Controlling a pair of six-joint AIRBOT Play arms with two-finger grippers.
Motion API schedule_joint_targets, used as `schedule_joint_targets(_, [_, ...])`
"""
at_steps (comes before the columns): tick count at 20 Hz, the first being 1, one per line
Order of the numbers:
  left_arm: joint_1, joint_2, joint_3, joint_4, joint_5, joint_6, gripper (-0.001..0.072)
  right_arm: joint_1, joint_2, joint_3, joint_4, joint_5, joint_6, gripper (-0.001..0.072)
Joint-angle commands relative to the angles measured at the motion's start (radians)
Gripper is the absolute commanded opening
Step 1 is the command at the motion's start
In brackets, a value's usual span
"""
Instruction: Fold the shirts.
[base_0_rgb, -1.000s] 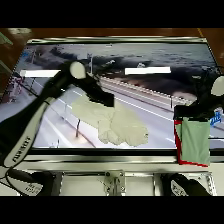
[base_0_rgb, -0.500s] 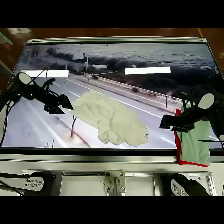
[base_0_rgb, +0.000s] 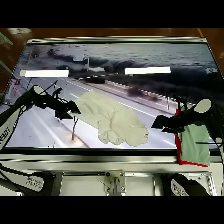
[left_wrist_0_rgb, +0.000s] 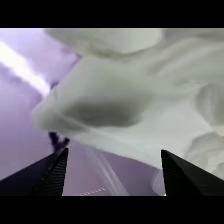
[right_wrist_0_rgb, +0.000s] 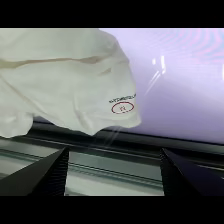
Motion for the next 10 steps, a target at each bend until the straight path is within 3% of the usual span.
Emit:
schedule_joint_targets(1, [-0.017,-0.032,-0.005,-0.046,0.084,0.004,0.0699,0.003,0.001,-0.004,0.013,-0.017,0.037,0.0681])
schedule_joint_targets(3, [-0.03,-0.043,-0.005,-0.046,0.124,-0.011,0.0546,0.016,0.001,-0.004,0.01,-0.02,0.042,0.0681])
schedule_joint_targets(4, [-0.036,-0.052,-0.004,-0.047,0.131,-0.013,0.0428,0.027,0.0,-0.005,0.009,-0.028,0.042,0.0682])
schedule_joint_targets(6, [-0.041,-0.056,0.0,-0.054,0.127,-0.001,0.01,0.034,0.0,-0.02,0.013,-0.069,0.064,0.0682])
schedule_joint_targets(7, [-0.041,-0.052,0.007,-0.064,0.122,0.03,0.0042,0.033,0.0,-0.032,0.006,-0.091,0.076,0.0681])
schedule_joint_targets(10, [-0.041,-0.027,0.053,-0.064,0.085,0.079,0.0043,0.034,0.0,-0.089,0.008,-0.16,0.101,0.0681])
